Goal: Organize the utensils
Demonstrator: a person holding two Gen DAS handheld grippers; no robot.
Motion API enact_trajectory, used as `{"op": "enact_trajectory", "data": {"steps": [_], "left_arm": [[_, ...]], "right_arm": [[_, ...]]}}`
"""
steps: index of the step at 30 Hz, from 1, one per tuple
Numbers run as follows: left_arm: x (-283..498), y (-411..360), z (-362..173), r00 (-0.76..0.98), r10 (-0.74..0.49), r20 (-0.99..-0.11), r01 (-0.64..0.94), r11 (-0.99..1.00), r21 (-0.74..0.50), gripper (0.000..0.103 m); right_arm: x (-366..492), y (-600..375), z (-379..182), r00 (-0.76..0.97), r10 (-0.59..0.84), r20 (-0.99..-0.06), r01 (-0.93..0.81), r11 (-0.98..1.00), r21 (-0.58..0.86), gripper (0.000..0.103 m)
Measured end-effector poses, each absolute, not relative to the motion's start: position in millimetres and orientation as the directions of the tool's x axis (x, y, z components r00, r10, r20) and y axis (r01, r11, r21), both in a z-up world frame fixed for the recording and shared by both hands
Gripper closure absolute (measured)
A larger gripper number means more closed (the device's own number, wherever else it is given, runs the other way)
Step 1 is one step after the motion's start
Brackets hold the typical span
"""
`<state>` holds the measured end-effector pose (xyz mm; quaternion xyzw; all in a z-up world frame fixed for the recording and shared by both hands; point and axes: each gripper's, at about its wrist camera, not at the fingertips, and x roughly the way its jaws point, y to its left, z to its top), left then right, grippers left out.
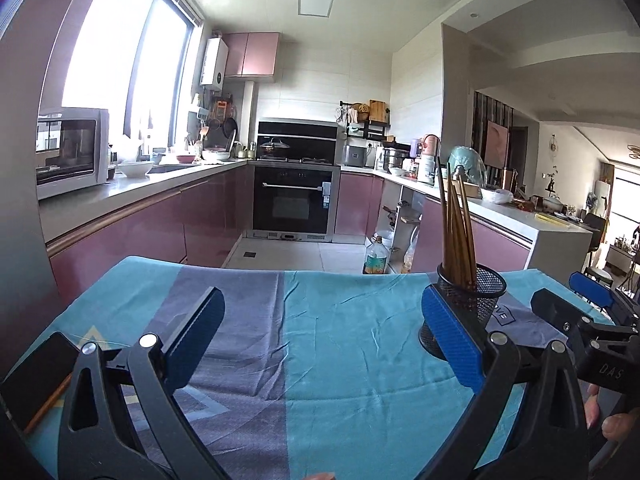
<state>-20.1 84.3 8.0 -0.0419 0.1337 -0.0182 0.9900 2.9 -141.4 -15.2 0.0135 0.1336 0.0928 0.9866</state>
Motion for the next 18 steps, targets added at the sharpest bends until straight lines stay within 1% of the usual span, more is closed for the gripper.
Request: {"op": "enact_trajectory", "data": {"steps": [18], "left_arm": [[-31, 78, 4, 0.97, -0.043, -0.238, 0.026, 0.997, -0.076, 0.006]], "right_arm": [[-8, -141, -17, 0.961, 0.162, -0.224, -0.159, 0.987, 0.031, 0.007]]}}
